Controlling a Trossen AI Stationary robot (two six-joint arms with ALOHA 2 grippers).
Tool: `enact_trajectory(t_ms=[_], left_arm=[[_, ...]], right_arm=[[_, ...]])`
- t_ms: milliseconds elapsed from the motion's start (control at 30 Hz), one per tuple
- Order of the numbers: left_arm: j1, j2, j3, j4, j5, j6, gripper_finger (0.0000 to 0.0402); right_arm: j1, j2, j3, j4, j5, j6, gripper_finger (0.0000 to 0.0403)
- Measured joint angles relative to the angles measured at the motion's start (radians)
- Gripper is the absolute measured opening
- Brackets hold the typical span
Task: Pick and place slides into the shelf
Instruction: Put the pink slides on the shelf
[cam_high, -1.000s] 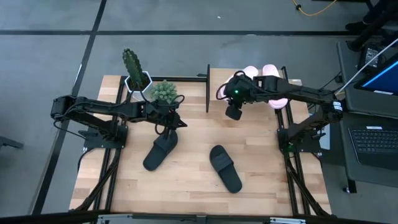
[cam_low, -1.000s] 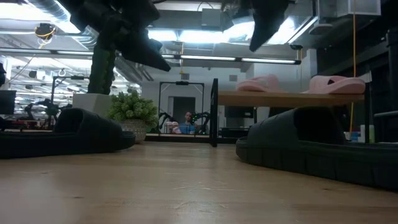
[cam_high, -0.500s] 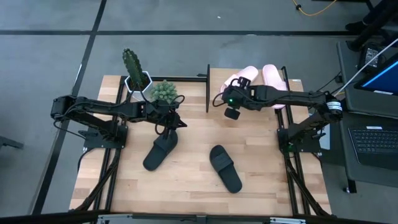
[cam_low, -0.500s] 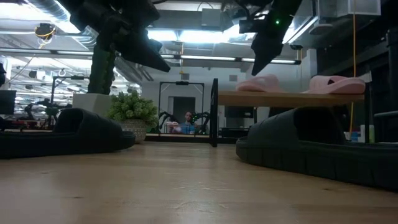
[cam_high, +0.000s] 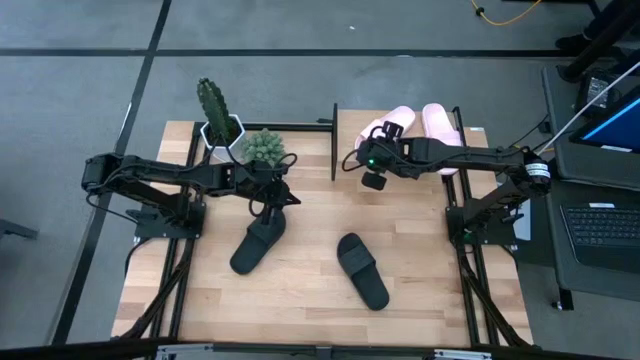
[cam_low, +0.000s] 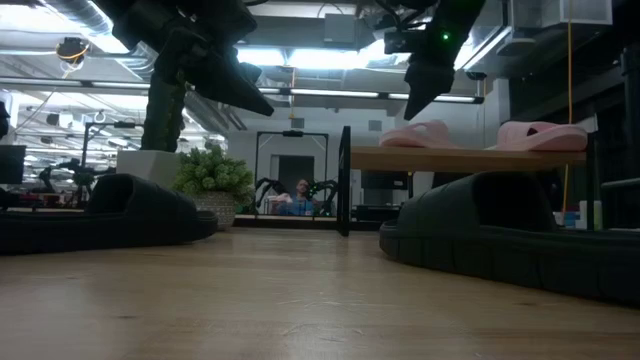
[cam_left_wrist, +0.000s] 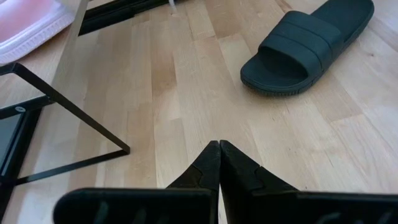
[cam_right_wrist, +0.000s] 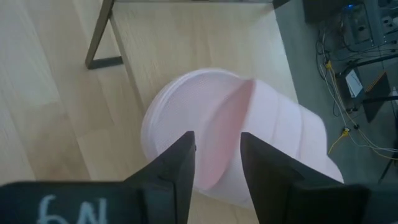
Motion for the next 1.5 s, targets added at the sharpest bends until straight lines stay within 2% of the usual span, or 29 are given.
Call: enact_trajectory(t_ms=[367,800,933,1167,1500], left_arm=[[0.000,0.000,0.000,0.000,0.000,-0.001,0.0000],[0.000,0.000,0.000,0.000,0.000,-0.001,0.0000],[0.000,0.000,0.000,0.000,0.000,-0.001,0.0000],[0.000,0.000,0.000,0.000,0.000,-0.001,0.0000],[0.000,0.000,0.000,-0.001,0.000,-0.002,0.0000]], right_arm=[[-0.003,0.000,-0.068,0.035,0.147,0.029,0.0129],[-0.005,0.000,-0.069,0.029,0.156,0.035,0.0128],[-0.005,0.000,-0.069,0.024,0.156,0.037,0.0100],[-0.005,0.000,-0.069,0.011,0.156,0.033,0.0009],[-0.005,0.000,-0.069,-0.080,0.174,0.073,0.0005]])
